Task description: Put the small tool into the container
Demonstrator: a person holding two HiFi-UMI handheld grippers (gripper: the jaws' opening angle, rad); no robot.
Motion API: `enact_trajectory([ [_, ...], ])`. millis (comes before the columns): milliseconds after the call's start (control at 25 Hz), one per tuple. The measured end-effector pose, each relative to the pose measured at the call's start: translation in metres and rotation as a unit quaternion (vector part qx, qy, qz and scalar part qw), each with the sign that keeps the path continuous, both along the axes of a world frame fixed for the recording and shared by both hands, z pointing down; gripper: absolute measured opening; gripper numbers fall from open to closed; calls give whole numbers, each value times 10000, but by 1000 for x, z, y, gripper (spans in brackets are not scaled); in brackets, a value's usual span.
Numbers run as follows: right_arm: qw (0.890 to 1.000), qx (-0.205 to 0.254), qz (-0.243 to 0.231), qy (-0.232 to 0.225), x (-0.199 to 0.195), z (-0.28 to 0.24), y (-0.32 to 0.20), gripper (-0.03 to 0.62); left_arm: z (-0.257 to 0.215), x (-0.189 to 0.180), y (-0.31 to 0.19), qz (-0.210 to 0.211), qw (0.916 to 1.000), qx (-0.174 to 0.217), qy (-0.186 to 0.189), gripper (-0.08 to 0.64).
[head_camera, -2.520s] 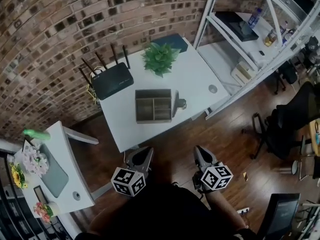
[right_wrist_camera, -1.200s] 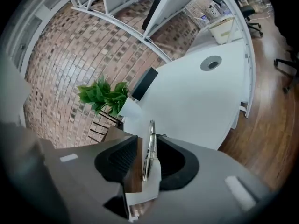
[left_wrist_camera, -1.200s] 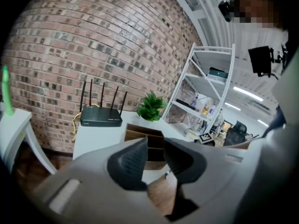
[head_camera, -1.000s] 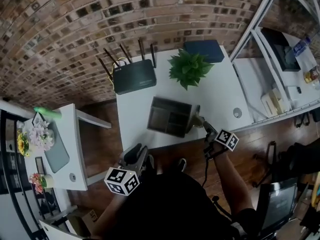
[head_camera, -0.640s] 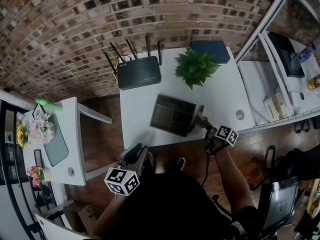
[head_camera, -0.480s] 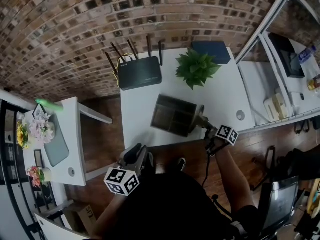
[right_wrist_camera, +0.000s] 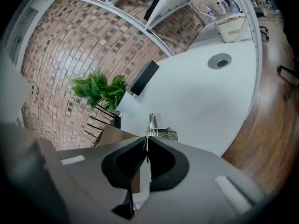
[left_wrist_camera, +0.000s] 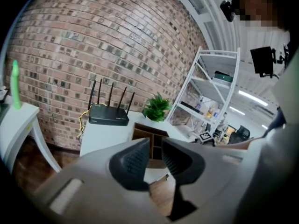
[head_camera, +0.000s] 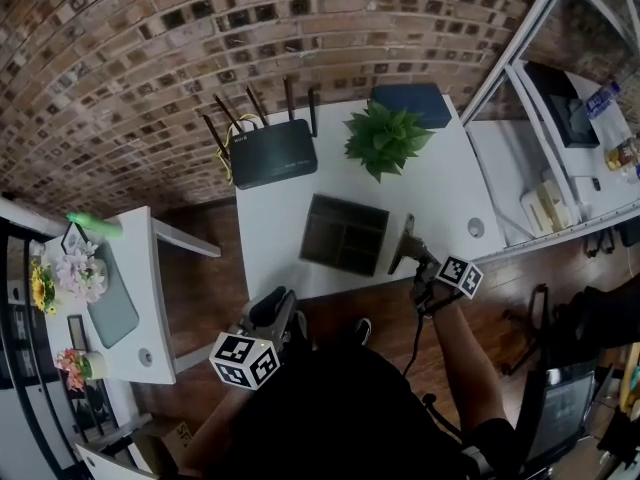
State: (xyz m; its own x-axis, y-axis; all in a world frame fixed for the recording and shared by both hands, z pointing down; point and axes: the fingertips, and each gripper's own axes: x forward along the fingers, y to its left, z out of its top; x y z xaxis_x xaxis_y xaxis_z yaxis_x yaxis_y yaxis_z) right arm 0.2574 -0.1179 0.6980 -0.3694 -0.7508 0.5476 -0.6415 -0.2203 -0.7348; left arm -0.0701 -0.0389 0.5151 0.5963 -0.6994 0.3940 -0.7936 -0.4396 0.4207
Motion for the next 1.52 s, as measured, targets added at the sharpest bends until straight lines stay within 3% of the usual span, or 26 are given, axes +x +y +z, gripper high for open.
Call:
enact_trajectory([
  [240, 9971, 695, 73, 310, 5, -53, 7, 17, -2, 12, -12, 332, 9994, 44, 92, 74],
  [480, 9843, 1544, -215, 833, -12, -118, 10, 17, -2, 29, -19, 690, 9974, 3, 186, 74],
  [760, 9704, 2229, -280, 880, -44, -168, 16, 17, -1, 38, -21, 933, 9952, -62, 276, 74],
  [1360, 9466, 2929, -822, 1066, -95, -202, -13, 17, -1, 11, -24, 614, 9978, -42, 256, 67],
  [1520, 9329, 3129, -1148, 1365, -101, -209, -30, 16, -2, 2, -24, 444, 9987, -33, 247, 66],
])
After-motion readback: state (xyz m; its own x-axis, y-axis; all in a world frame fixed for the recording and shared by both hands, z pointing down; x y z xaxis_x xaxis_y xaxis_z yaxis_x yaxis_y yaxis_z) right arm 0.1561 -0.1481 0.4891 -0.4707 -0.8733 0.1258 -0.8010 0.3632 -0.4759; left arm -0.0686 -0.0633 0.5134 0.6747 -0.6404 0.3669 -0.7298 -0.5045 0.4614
